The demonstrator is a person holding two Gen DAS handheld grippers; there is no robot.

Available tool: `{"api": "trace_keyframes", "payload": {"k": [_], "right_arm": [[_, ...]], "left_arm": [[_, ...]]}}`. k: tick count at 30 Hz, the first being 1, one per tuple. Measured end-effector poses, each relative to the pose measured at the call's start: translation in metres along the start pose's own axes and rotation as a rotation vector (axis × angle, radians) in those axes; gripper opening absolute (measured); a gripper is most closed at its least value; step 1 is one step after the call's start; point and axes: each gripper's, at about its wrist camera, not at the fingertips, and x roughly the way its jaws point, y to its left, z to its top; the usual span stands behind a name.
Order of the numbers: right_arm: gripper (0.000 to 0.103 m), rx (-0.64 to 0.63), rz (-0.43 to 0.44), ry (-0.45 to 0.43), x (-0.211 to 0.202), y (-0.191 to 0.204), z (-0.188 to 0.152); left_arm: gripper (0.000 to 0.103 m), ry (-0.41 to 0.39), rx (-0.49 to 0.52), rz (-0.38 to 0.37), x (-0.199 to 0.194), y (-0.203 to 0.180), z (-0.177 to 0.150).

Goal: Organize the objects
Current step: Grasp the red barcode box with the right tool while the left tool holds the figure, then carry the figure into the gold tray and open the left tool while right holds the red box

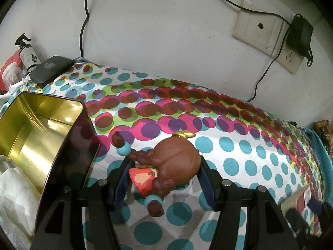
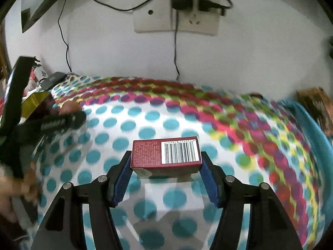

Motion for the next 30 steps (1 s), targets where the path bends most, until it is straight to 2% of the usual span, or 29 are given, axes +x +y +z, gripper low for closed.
{"api": "trace_keyframes", "payload": {"k": [4,8,12,16,22,26,30], "right_arm": [[0.060,0.009,-0.022,0.000,-0.008,-0.002,-0.009],[0.060,-0.027,-0.046,0.062,0.006,0.005,-0.012],[0.059,-0.002,-0.026,0.064,0.005,-0.001,-0.013],[0.059,-0.016,-0.044,0.063,0.005,0.003,-0.012],[0.059,0.008,-0.037,0.065,0.006,-0.001,-0.011],[0.059,0.006,-0.044,0.065,0.007,0.000,-0.010],[0.059,0.006,-0.043,0.065,0.006,0.000,-0.010]], "left_arm": [[0.061,0.002,0.006,0.009,0.001,-0.001,-0.002],[0.061,0.006,0.024,0.029,0.002,-0.005,-0.004],[0.061,0.009,0.038,0.044,0.004,-0.007,-0.005],[0.061,0.008,0.046,0.044,0.005,-0.008,-0.007],[0.061,-0.032,0.056,0.077,-0.002,-0.011,-0.007],[0.061,-0.027,0.110,0.106,-0.006,-0.019,-0.011],[0.061,-0.010,0.157,0.076,-0.021,-0.026,-0.012]]}}
